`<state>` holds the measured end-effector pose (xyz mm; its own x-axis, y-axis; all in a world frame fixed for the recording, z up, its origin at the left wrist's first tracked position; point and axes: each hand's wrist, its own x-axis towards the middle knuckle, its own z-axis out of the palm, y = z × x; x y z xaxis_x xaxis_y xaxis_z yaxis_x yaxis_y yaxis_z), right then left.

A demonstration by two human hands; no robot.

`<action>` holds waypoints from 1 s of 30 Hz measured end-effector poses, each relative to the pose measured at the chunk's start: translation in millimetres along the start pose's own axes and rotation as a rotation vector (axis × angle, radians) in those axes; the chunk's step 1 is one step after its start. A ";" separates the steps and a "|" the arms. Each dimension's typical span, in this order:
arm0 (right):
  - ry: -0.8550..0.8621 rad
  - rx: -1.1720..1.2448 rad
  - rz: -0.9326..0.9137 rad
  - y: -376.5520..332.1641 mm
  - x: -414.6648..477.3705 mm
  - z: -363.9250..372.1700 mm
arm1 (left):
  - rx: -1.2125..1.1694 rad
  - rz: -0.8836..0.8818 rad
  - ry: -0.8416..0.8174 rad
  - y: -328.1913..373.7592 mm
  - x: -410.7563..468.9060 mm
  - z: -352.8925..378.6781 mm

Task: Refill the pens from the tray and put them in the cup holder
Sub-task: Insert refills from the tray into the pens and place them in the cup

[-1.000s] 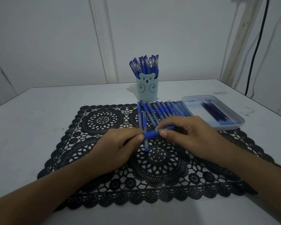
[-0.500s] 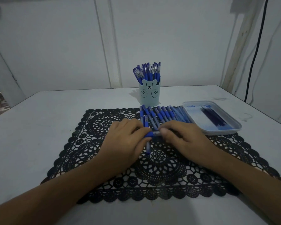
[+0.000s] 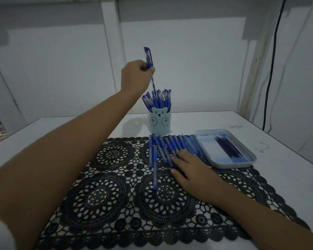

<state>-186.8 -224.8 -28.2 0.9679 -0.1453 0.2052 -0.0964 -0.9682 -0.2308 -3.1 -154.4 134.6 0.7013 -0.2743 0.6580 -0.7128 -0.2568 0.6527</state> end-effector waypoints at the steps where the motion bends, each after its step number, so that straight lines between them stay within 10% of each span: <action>1: -0.002 0.001 -0.003 0.0 0.2 -0.1 | 0.040 -0.010 -0.013 -2.4 6.4 10.0; 9: 0.005 -0.007 -0.019 2.8 1.1 1.9 | 0.395 -0.050 -0.271 -44.1 -16.0 52.3; 18: 0.004 -0.013 -0.028 1.9 1.8 3.1 | 0.512 0.268 -0.214 -54.8 -28.2 39.5; 30: 0.014 -0.005 -0.026 1.5 1.8 2.9 | 0.386 0.153 -0.215 -53.8 -71.4 9.5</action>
<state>-184.5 -226.0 -31.0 0.9666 -0.1231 0.2248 -0.0726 -0.9727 -0.2205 -14.9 -129.9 49.0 0.5987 -0.5110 0.6168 -0.7880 -0.5135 0.3396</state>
